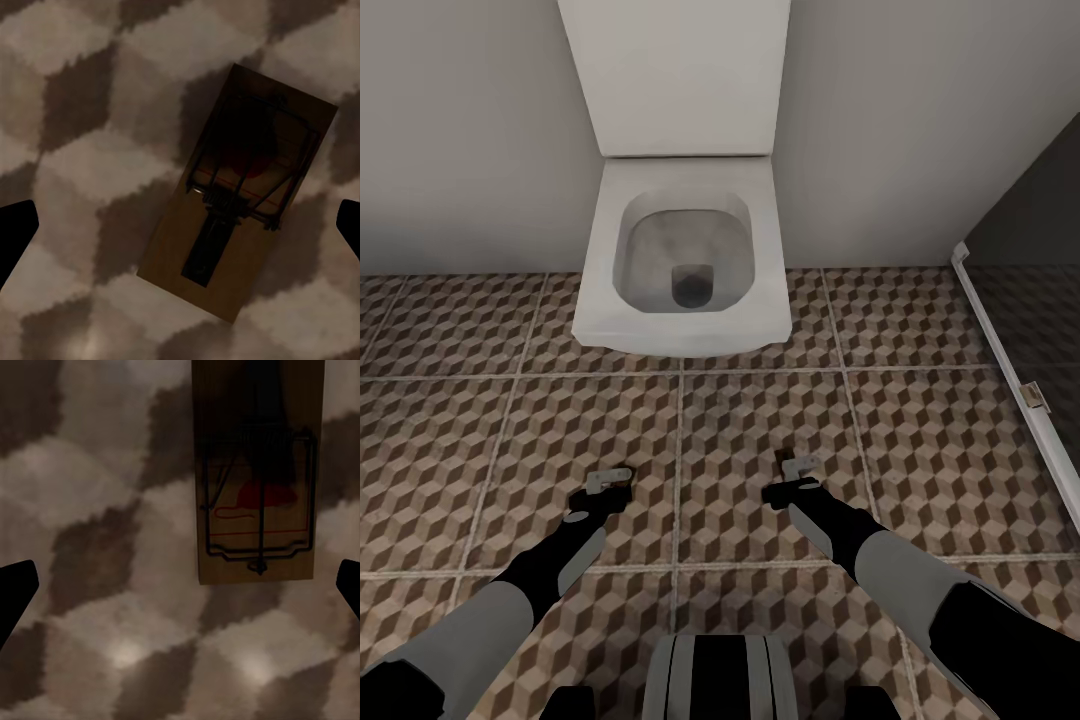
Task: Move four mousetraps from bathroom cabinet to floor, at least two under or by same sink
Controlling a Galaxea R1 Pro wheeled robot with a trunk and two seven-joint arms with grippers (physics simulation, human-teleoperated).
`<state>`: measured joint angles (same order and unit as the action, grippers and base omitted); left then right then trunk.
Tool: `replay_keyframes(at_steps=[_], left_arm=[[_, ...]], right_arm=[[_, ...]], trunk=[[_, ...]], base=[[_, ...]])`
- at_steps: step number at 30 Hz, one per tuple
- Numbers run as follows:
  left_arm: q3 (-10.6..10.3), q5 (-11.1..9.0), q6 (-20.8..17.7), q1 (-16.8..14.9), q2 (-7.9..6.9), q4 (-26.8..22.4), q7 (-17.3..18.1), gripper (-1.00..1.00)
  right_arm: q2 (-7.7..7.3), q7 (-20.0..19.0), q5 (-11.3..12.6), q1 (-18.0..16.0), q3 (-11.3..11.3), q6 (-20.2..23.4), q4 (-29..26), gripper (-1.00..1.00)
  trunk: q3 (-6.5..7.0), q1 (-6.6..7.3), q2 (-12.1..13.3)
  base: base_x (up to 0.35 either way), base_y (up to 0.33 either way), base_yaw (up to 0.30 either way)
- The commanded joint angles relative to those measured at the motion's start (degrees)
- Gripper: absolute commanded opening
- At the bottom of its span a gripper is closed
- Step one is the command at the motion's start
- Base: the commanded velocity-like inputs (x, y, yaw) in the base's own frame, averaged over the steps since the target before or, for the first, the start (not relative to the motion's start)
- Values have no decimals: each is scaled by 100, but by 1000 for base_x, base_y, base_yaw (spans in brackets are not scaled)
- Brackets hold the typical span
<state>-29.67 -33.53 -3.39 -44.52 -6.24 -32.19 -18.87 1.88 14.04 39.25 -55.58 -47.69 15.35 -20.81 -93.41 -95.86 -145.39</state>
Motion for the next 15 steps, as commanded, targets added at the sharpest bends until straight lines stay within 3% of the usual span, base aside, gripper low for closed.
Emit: replay_keyframes(at_steps=[1,15], left_arm=[[-48,-27,-23,-4,-9,-15,-54,100],[-48,-31,-36,-4,-9,-18,-55,100]], right_arm=[[-4,46,47,-5,-48,21,-11,100],[-4,40,47,-5,-46,21,-11,100]], trunk=[[-3,1,-2],[-3,1,-2]], base=[[0,0,0],[-38,0,0]])
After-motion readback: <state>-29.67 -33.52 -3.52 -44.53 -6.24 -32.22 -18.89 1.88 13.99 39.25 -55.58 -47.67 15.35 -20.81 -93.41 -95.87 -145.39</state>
